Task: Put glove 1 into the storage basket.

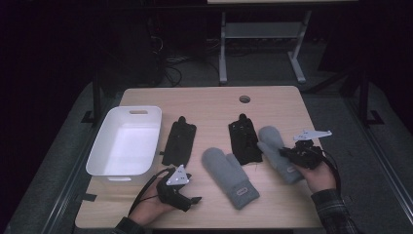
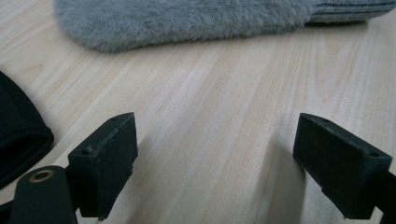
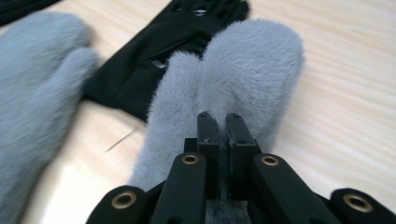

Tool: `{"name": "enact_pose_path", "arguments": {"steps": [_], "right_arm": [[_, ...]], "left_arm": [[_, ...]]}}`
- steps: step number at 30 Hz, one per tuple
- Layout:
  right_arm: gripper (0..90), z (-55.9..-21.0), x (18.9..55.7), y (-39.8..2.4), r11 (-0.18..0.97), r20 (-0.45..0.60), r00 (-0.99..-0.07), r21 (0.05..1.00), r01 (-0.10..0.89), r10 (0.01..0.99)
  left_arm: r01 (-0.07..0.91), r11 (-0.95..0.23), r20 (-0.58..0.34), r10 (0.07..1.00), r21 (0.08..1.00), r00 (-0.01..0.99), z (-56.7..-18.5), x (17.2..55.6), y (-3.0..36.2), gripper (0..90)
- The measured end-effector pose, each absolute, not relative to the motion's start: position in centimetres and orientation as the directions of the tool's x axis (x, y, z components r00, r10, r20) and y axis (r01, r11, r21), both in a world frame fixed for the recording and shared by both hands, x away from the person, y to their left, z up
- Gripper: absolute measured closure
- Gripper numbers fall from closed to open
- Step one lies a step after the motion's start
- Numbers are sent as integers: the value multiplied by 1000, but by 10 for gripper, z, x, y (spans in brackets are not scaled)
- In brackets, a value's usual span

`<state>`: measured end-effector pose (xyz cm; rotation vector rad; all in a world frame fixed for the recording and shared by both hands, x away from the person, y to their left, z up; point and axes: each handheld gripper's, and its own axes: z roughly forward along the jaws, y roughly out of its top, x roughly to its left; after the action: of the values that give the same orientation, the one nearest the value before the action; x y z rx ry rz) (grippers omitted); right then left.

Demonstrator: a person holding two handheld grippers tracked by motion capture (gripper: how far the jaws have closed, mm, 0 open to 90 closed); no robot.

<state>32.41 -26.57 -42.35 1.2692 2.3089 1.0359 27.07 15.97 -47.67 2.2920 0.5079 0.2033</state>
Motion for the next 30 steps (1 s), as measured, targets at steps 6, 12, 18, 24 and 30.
{"name": "enact_pose_path", "arguments": {"steps": [6, 12, 18, 24, 30], "right_arm": [[872, -426, 302, -256, 370, 68, -588, 719, 589, 806], [872, -426, 286, -244, 376, 89, -620, 725, 577, 780], [870, -432, 283, -231, 416, 80, -661, 718, 558, 746], [852, -439, 280, -225, 441, 99, -684, 697, 566, 722], [706, -436, 278, -234, 402, 126, -677, 721, 565, 725]], "left_arm": [[296, -627, -8, 419, 720, 908, -477, 271, 160, 132], [296, -624, -7, 421, 723, 907, -477, 271, 159, 132], [297, -627, -8, 420, 720, 907, -477, 271, 159, 132], [296, -626, -8, 421, 721, 907, -477, 271, 159, 132], [296, -625, -7, 421, 723, 907, -477, 271, 159, 132]]}}
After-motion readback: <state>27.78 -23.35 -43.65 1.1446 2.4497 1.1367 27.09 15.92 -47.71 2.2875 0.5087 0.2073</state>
